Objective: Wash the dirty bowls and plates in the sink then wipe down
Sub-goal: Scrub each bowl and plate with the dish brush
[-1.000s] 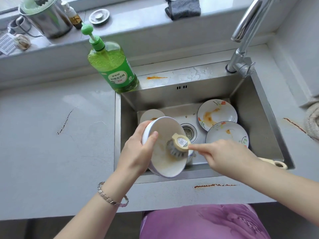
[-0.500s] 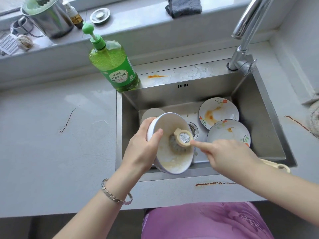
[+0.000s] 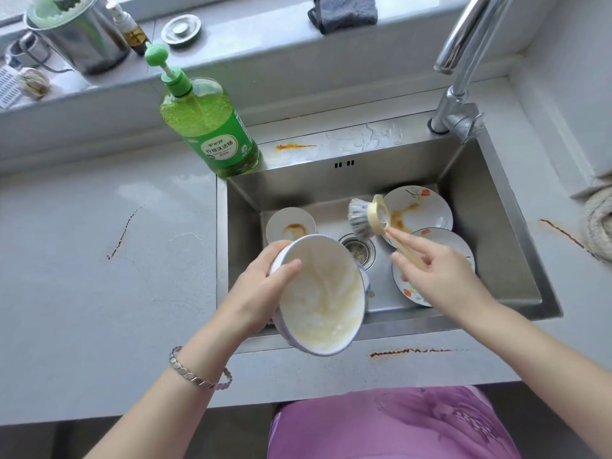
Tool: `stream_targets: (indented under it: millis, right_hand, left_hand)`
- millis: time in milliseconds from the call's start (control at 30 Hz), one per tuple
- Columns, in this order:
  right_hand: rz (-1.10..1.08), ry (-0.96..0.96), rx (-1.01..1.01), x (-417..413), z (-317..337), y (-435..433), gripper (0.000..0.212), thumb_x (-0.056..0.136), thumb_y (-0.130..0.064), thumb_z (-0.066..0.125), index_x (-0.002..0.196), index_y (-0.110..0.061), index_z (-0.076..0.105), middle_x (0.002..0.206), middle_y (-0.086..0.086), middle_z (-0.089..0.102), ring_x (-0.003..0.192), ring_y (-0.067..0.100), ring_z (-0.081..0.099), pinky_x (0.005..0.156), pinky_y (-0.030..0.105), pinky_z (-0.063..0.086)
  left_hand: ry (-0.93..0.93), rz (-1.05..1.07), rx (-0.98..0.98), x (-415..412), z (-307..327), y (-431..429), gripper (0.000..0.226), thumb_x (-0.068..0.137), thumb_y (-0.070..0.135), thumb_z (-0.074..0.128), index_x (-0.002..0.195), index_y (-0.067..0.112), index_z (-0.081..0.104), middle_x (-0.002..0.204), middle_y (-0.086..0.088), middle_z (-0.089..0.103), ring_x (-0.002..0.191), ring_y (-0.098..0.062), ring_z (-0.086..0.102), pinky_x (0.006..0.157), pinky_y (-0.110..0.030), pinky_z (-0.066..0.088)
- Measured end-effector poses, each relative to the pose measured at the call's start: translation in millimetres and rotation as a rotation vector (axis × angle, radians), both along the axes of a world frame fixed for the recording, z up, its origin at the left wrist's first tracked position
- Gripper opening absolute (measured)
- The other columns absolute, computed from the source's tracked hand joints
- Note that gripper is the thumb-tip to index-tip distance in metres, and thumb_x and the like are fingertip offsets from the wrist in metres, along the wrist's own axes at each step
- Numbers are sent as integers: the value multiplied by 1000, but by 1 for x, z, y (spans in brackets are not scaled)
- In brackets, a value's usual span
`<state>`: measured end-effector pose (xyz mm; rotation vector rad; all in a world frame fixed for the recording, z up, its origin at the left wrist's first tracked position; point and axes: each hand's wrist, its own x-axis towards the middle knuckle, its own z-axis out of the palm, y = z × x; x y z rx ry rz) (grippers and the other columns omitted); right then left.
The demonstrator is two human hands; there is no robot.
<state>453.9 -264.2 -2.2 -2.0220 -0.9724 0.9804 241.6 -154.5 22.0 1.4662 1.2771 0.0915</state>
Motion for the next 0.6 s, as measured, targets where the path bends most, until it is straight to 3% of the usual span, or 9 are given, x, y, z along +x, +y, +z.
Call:
stream_targets:
  millis: [100, 200, 300, 367, 400, 467, 533, 600]
  right_hand:
    - [13, 314, -33, -15, -1, 10, 47, 82, -17, 69, 124, -34, 56, 47, -20, 57, 44, -7, 49, 49, 5, 36]
    - [64, 427, -76, -21, -1, 8, 40, 87, -6, 61, 121, -27, 59, 37, -13, 44, 32, -1, 39, 41, 4, 29]
    - [20, 437, -63, -22, 0, 6, 37, 89, -6, 57, 117, -29, 63, 50, 3, 34, 34, 5, 22, 36, 7, 23]
    - [-74, 485, -48, -23, -1, 5, 37, 89, -4, 56, 116, -29, 61, 42, -6, 42, 30, 3, 29, 35, 6, 25]
    - [-137, 523, -49, -23, -1, 5, 36, 89, -4, 57, 116, -28, 60, 40, -9, 47, 30, 2, 33, 34, 6, 26]
    - [-258, 558, -75, -23, -7, 5, 35, 88, -9, 59, 119, -26, 61, 53, 0, 54, 36, 7, 32, 33, 13, 24]
    - [-363, 603, -108, -24, -10, 7, 38, 87, -13, 60, 123, -25, 58, 68, 9, 49, 38, 10, 28, 34, 13, 22]
    - [-443, 698, -75, -28, -7, 15, 29, 88, -8, 58, 115, -20, 60, 65, 5, 48, 30, 4, 30, 30, 12, 22]
  left_hand:
    - [-42, -186, -60, 9, 4, 0, 42, 70, 54, 55, 110, 41, 59, 106, 15, 65, 102, -8, 62, 89, -34, 51]
    - [-49, -259, -88, 17, 11, 4, 35, 73, 51, 57, 105, 38, 64, 101, 13, 68, 98, -8, 65, 89, -33, 52]
    - [-25, -220, -37, 22, 16, 9, 34, 69, 56, 59, 97, 38, 66, 90, 5, 72, 89, -15, 68, 84, -37, 53]
    - [-42, -168, -4, 22, 16, 9, 36, 67, 58, 60, 99, 42, 63, 84, 3, 72, 80, -11, 69, 75, -33, 54]
    - [-79, -123, 8, 21, 14, 6, 38, 66, 56, 62, 102, 43, 61, 87, 3, 71, 81, -8, 68, 73, -29, 51]
    - [-184, -14, 48, 16, 9, -5, 51, 63, 53, 67, 112, 46, 54, 104, 2, 67, 93, -8, 65, 80, -26, 51]
    - [-266, 69, 94, 13, 3, -27, 64, 64, 44, 71, 122, 48, 44, 115, 4, 61, 99, -6, 63, 83, -24, 53]
    - [-334, 161, 95, 18, -4, -50, 78, 66, 34, 73, 130, 48, 31, 121, 9, 56, 101, -2, 62, 83, -20, 52]
